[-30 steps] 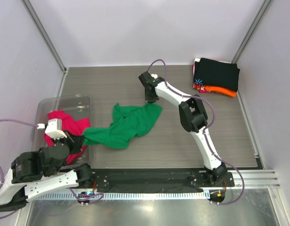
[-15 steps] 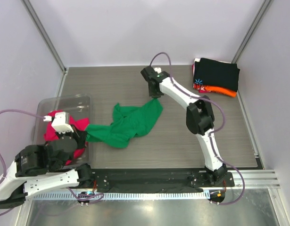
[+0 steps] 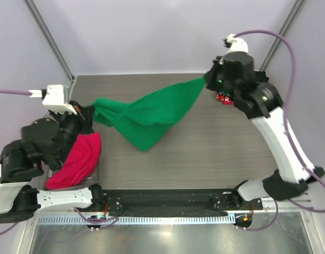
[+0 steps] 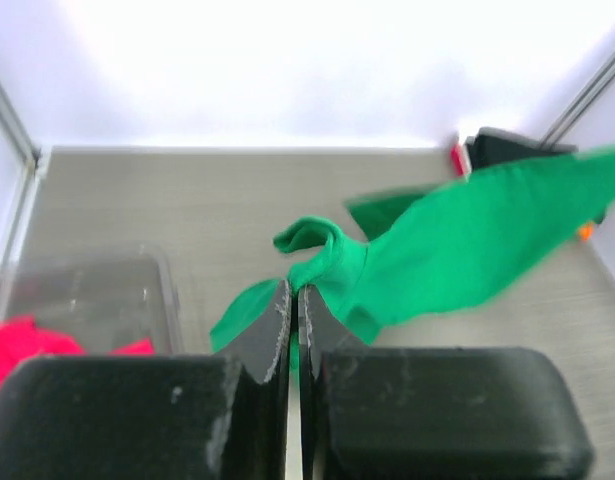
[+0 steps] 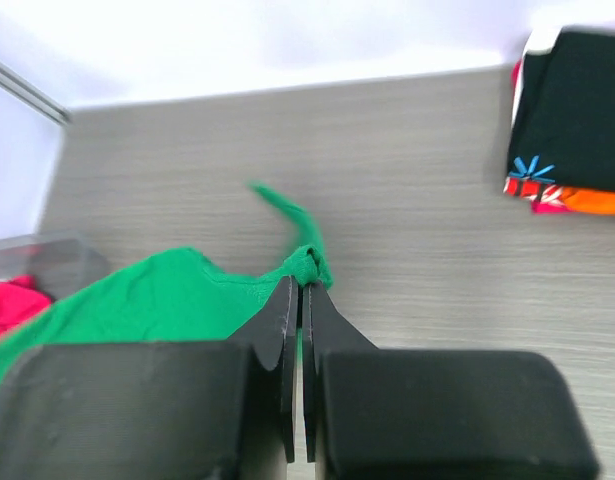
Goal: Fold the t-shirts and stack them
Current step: Flatten the tshirt out
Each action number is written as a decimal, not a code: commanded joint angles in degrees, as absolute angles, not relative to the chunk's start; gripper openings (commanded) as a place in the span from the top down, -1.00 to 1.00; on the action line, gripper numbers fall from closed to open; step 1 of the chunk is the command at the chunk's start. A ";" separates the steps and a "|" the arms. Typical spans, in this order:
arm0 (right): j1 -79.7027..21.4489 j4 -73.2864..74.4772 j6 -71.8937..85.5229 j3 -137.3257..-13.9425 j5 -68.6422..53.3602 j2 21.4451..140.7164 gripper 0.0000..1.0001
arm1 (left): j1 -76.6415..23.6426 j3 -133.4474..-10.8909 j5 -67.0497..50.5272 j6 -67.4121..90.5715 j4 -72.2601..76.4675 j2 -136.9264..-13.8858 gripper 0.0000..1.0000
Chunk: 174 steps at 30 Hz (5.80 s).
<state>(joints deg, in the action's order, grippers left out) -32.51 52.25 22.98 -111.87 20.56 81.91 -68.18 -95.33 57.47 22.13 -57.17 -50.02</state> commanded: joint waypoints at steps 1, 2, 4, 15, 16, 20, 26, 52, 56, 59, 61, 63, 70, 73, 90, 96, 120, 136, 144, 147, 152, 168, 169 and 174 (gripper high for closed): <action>-32.52 51.34 21.36 -109.43 22.41 72.38 0.97 | -68.29 -102.99 56.79 8.10 -46.69 -52.29 0.99; -32.43 50.89 21.01 -108.99 22.59 70.16 0.98 | -68.29 -106.31 55.82 7.04 -46.41 -54.12 1.00; -32.52 49.75 20.31 -108.28 22.68 64.11 0.97 | -68.29 -109.85 53.28 3.70 -46.49 -55.80 1.00; -32.52 49.66 11.87 -113.99 15.74 46.86 0.97 | -68.29 -132.80 23.08 0.26 -54.15 -63.90 0.99; -32.52 49.48 11.52 -114.08 15.65 45.89 0.98 | -68.20 -132.80 20.77 0.26 -52.40 -63.55 1.00; -32.35 47.03 9.58 -114.96 14.15 41.49 0.98 | -68.20 -134.12 9.07 -3.25 -46.86 -62.75 0.99; -31.55 45.27 6.07 -117.68 16.78 40.43 0.98 | -68.20 -139.22 3.61 -7.02 -40.00 -66.17 1.00; -10.37 48.15 19.87 -105.19 30.94 103.42 -0.99 | -20.48 -115.18 -3.42 8.51 -33.20 -110.45 0.10; -10.63 50.45 20.48 -105.14 30.76 101.01 -0.99 | -20.30 -118.23 -4.83 11.77 -38.85 -116.37 -0.80; -11.77 47.38 20.48 -100.13 27.79 96.52 -0.99 | -20.30 -110.41 -3.61 14.32 -35.61 -112.25 -0.87; -13.09 46.06 21.96 -94.50 25.59 92.56 -0.99 | -20.22 -105.50 -2.02 15.90 -35.24 -109.00 -0.87; -13.62 44.05 23.46 -87.48 20.33 89.05 -0.99 | -20.22 -100.14 -1.32 17.31 -35.16 -106.62 -0.86; -15.47 30.94 30.14 -67.95 5.98 85.07 -0.99 | -20.39 -82.12 -0.35 23.90 -29.98 -98.88 -0.82; -15.56 28.92 30.50 -67.15 3.09 88.49 -0.99 | -20.48 -79.28 -0.79 25.48 -28.39 -101.24 -0.78; -14.68 30.31 27.78 -85.77 7.02 115.13 -0.99 | -20.39 -107.61 -0.44 24.61 -36.90 -132.87 -0.75; -14.59 33.75 25.05 -92.55 8.35 117.86 -0.99 | -20.48 -113.14 1.75 24.17 -43.86 -128.70 -0.75; -14.50 40.69 38.31 -46.85 7.83 48.63 -0.99 | -49.38 -45.63 12.74 63.53 -50.44 -57.85 -0.51; -14.41 46.76 45.26 -37.97 1.49 39.20 -0.99 | -64.15 -25.84 8.43 82.53 -43.86 -47.46 -0.10; -14.41 47.46 45.17 -37.97 4.12 40.52 -0.99 | -65.47 -22.32 7.03 83.93 -40.52 -50.62 0.08; -14.41 47.90 46.40 -37.71 5.53 40.17 -0.99 | -66.79 -22.41 7.21 84.64 -40.69 -50.98 0.09; -14.41 48.95 47.90 -37.44 8.44 40.25 -0.99 | -69.08 -25.74 7.91 84.73 -45.08 -49.66 -0.09; -14.41 49.04 48.51 -37.35 8.96 40.43 -0.99 | -77.52 -27.34 11.60 87.37 -48.09 -59.15 0.08; -14.41 49.13 48.52 -37.27 9.05 40.34 -0.99 | -77.52 -26.99 11.78 87.28 -47.29 -59.85 0.09; -14.41 50.53 52.62 -36.39 12.74 39.20 -0.99 | -77.52 -26.45 13.62 86.22 -44.21 -61.87 0.30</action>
<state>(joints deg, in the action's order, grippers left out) -14.50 49.39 48.71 -36.82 8.86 40.45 -77.23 -28.27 9.82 85.52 -48.14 -59.70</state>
